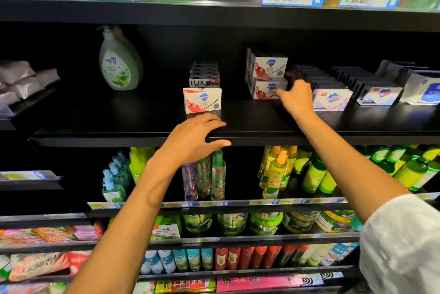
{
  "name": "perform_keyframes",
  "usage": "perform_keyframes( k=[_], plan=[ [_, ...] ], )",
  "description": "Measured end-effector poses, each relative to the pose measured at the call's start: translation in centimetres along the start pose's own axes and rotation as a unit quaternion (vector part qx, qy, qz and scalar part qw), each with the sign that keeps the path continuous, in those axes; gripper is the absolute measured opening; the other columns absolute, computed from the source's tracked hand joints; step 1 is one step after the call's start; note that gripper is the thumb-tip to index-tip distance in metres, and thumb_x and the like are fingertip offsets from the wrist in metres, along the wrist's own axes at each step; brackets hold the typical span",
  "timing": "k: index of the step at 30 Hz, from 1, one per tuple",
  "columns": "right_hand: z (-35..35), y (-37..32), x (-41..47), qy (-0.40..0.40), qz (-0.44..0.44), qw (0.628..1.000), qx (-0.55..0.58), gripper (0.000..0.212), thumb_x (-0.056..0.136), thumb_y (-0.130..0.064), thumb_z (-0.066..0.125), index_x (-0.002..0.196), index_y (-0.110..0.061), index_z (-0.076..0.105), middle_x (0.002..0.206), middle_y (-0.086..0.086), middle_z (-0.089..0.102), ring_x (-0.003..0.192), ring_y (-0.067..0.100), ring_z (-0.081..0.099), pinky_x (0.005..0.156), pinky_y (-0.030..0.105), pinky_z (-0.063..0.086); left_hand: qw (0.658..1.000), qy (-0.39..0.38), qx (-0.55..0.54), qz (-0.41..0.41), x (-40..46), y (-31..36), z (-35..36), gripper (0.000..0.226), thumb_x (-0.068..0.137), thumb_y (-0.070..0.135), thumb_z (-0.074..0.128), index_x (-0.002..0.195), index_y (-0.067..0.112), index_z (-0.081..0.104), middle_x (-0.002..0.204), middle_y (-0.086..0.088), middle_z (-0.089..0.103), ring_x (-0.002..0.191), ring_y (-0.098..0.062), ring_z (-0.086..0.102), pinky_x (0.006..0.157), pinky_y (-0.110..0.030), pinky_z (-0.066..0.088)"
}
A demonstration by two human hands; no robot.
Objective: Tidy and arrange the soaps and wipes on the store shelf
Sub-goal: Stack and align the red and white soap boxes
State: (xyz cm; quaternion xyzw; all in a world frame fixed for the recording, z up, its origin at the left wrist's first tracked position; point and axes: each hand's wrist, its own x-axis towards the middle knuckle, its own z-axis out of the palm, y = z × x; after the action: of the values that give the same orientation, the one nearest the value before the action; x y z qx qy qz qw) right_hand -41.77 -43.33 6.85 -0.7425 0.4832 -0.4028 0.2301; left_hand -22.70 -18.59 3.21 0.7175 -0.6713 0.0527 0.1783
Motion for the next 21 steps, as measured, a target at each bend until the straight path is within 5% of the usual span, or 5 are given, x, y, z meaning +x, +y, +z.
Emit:
perform_keyframes(
  k=[5, 17, 21],
  plan=[
    [1.0, 0.8, 2.0, -0.056, 0.089, 0.987, 0.122, 0.047, 0.078, -0.027, 0.086, 0.117, -0.005, 0.071, 0.115, 0.011, 0.074, 0.106, 0.027, 0.071, 0.098, 0.047, 0.058, 1.000, 0.013, -0.001, -0.006, -0.1, -0.2, -0.1, 0.061, 0.095, 0.068, 0.053, 0.149, 0.039, 0.052, 0.151, 0.018, 0.047, 0.139, -0.011, 0.044, 0.102, -0.042, 0.049],
    [0.7, 1.5, 1.2, -0.036, 0.085, 0.990, 0.104, 0.053, 0.072, -0.028, 0.095, 0.113, -0.002, 0.072, 0.108, 0.013, 0.075, 0.101, 0.027, 0.070, 0.087, 0.041, 0.060, 0.999, 0.006, -0.012, -0.030, -0.1, 0.3, -0.3, 0.060, 0.095, 0.067, 0.056, 0.148, 0.040, 0.053, 0.150, 0.020, 0.047, 0.139, -0.007, 0.042, 0.099, -0.039, 0.044],
    [0.0, 1.3, 0.1, -0.047, 0.083, 0.979, 0.180, 0.056, 0.067, -0.029, 0.097, 0.111, -0.009, 0.069, 0.103, 0.005, 0.076, 0.097, 0.021, 0.073, 0.086, 0.042, 0.061, 0.999, -0.001, -0.025, -0.026, -0.1, 0.4, -0.4, 0.059, 0.095, 0.066, 0.056, 0.146, 0.037, 0.056, 0.148, 0.017, 0.049, 0.137, -0.008, 0.043, 0.093, -0.033, 0.042]
  ],
)
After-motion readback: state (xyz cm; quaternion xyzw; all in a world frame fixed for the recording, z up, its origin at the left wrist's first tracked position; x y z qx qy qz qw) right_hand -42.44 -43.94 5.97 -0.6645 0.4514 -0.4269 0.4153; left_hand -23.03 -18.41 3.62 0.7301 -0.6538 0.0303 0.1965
